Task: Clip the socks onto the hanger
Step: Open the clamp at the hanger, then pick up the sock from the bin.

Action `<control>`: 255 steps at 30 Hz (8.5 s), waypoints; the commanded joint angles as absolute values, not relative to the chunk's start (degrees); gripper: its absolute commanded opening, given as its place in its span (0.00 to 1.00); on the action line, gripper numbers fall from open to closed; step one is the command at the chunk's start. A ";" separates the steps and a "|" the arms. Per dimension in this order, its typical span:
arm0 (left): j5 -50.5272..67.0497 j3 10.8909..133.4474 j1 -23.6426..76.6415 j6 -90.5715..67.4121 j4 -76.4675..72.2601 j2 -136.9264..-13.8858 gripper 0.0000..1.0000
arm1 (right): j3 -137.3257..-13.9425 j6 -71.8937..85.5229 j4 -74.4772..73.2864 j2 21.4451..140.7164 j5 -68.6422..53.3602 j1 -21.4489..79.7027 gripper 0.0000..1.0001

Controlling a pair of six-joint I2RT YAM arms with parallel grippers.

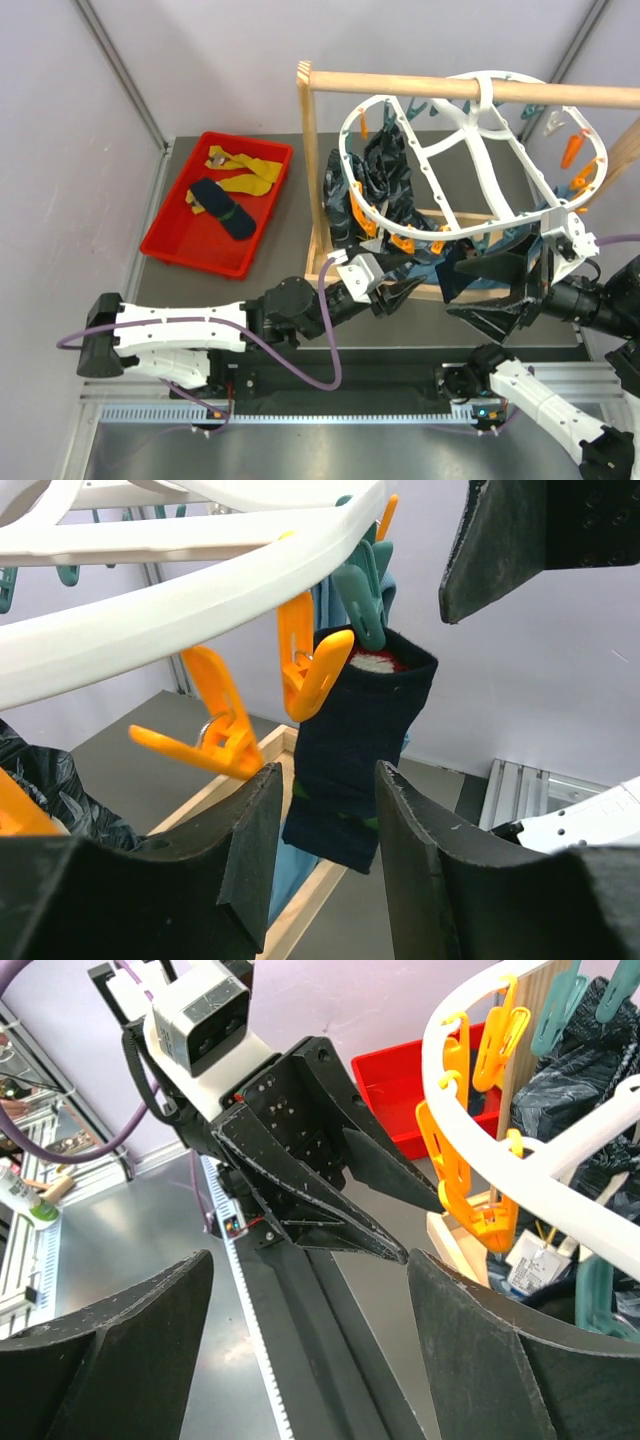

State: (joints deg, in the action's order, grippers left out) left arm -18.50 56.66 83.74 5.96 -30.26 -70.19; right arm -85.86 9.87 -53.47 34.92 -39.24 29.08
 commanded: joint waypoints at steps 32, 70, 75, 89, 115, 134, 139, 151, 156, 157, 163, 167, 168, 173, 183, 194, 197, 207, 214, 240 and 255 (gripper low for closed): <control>-23.46 66.35 83.85 10.81 -31.65 -79.10 0.64 | -84.73 10.99 -49.75 34.89 -40.52 29.18 0.73; -23.38 71.89 83.23 10.11 -34.11 -83.32 0.16 | -84.99 10.54 -50.80 38.32 -29.53 29.18 0.53; -21.62 72.07 83.23 8.70 -32.44 -82.18 0.11 | -84.99 11.60 -50.01 38.76 -27.08 29.27 0.48; -18.46 74.00 83.23 1.85 -24.87 -80.77 0.06 | -87.19 10.98 -52.03 39.46 -19.34 29.18 0.56; -20.57 80.86 83.23 -4.57 -16.79 -84.46 0.02 | -85.08 12.83 -47.90 42.18 -18.46 29.27 0.54; -21.71 84.73 83.32 -6.15 -11.95 -87.19 0.01 | -83.41 13.97 -45.88 43.59 -18.28 29.18 0.42; -21.97 84.29 83.32 -6.24 -11.78 -86.57 0.10 | -82.80 13.97 -45.53 43.24 -17.06 29.09 0.23; -21.97 70.94 83.23 -6.24 -15.30 -74.72 0.58 | -80.25 14.59 -43.68 41.05 -15.56 29.18 0.00; -22.68 65.40 83.32 -5.98 -15.11 -69.53 0.58 | -79.89 15.64 -43.24 40.34 -16.34 29.18 0.00; -21.81 64.78 83.23 -5.98 -15.81 -69.17 0.58 | -79.54 16.34 -42.63 40.25 -17.22 29.18 0.00; -16.88 67.23 83.23 -6.15 -17.58 -71.36 0.59 | -78.31 19.86 -40.17 39.72 -22.40 29.09 0.00; -16.61 70.83 83.23 -7.21 -17.58 -74.00 0.60 | -78.05 20.39 -39.55 39.03 -23.20 29.18 0.00; -17.05 71.36 83.23 -7.21 -17.49 -74.96 0.60 | -77.96 20.48 -39.64 38.94 -23.20 29.18 0.00; -18.02 74.00 83.23 -7.47 -17.40 -77.25 0.59 | -77.26 21.09 -38.85 38.50 -24.34 29.18 0.00; -24.26 77.60 83.32 -6.33 -16.17 -80.15 0.37 | -76.38 22.32 -37.36 37.62 -25.66 29.18 0.00; -26.80 82.53 83.32 -5.89 -9.85 -83.14 0.00 | -76.02 23.12 -37.09 37.35 -24.09 29.18 0.25; -28.47 84.02 83.58 -5.80 -6.95 -84.11 0.00 | -76.38 22.76 -37.88 37.62 -22.86 29.18 0.42; -31.11 84.73 84.02 -4.66 -4.66 -85.17 0.00 | -78.05 21.62 -40.25 39.55 -19.87 29.18 0.55; -30.85 84.55 84.11 -4.83 -4.13 -85.08 0.00 | -78.49 21.09 -41.22 40.96 -18.28 29.18 0.47; -39.70 62.84 82.80 -16.59 12.46 -56.43 0.58 | -78.14 19.25 -41.93 41.05 -17.49 29.18 0.00; -27.08 50.97 46.69 -30.14 24.43 -50.88 0.54 | -77.17 17.84 -42.10 40.69 -18.98 29.18 0.00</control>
State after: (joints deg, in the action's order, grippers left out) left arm -29.61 50.02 50.41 -26.96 24.97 -52.27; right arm -76.90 19.05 -43.97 40.29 -18.31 29.02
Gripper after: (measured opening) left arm 0.542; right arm 0.201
